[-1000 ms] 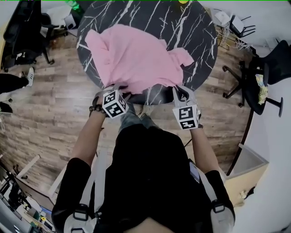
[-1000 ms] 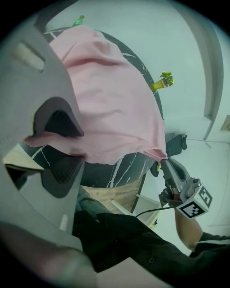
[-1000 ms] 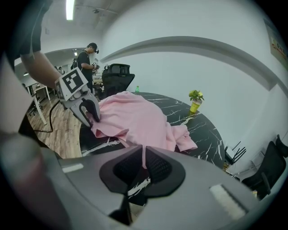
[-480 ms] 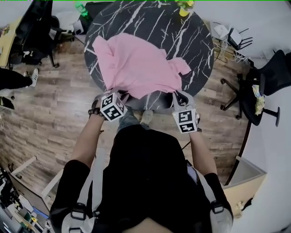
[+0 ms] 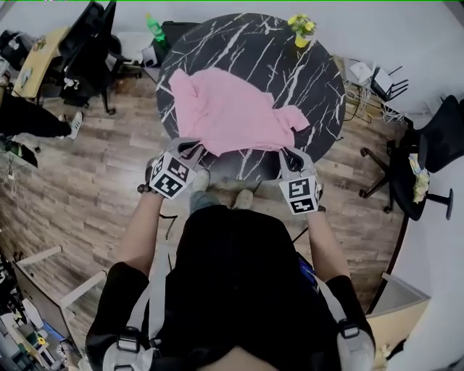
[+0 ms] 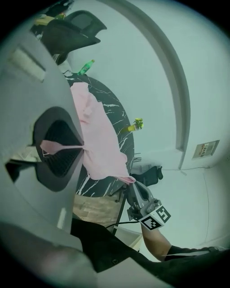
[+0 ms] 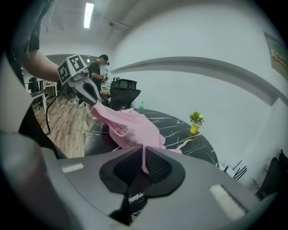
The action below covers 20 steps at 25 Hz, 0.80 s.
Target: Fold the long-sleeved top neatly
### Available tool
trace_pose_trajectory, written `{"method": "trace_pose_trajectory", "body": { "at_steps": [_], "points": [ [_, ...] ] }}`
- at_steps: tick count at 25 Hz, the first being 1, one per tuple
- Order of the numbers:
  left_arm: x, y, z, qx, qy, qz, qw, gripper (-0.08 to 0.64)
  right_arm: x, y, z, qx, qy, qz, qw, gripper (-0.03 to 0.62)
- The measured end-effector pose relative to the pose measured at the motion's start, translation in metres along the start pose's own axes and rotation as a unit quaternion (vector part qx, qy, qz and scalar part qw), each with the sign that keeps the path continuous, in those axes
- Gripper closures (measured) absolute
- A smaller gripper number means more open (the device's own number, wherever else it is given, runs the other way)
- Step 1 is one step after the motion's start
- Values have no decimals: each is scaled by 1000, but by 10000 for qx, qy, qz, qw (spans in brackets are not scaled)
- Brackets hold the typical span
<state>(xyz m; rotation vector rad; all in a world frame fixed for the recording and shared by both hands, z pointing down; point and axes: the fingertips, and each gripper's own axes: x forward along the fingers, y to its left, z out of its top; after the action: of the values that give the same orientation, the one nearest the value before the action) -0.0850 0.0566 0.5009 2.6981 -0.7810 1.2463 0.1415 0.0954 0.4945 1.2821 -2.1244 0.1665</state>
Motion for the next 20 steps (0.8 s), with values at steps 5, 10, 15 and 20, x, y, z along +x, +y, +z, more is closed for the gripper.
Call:
{"method": "trace_pose_trajectory", "body": {
  "at_steps": [5,10,15,20],
  "points": [
    [-33,12,20,-41,-440,168,9989,535,-16,0,35,-87,-352,-315,9988,571],
    [-74,23,29,-59,-797,160,9967,535,-39,12,74,-55,-645,-767,9950,571],
    [-107,27,14,71,-862,61,9962,537,-57,42,96,74,-729,-1114,9911,571],
    [-127,25,-5,188,-914,-182,9955,537,-67,75,100,138,-630,-1291,9895,571]
  ]
}}
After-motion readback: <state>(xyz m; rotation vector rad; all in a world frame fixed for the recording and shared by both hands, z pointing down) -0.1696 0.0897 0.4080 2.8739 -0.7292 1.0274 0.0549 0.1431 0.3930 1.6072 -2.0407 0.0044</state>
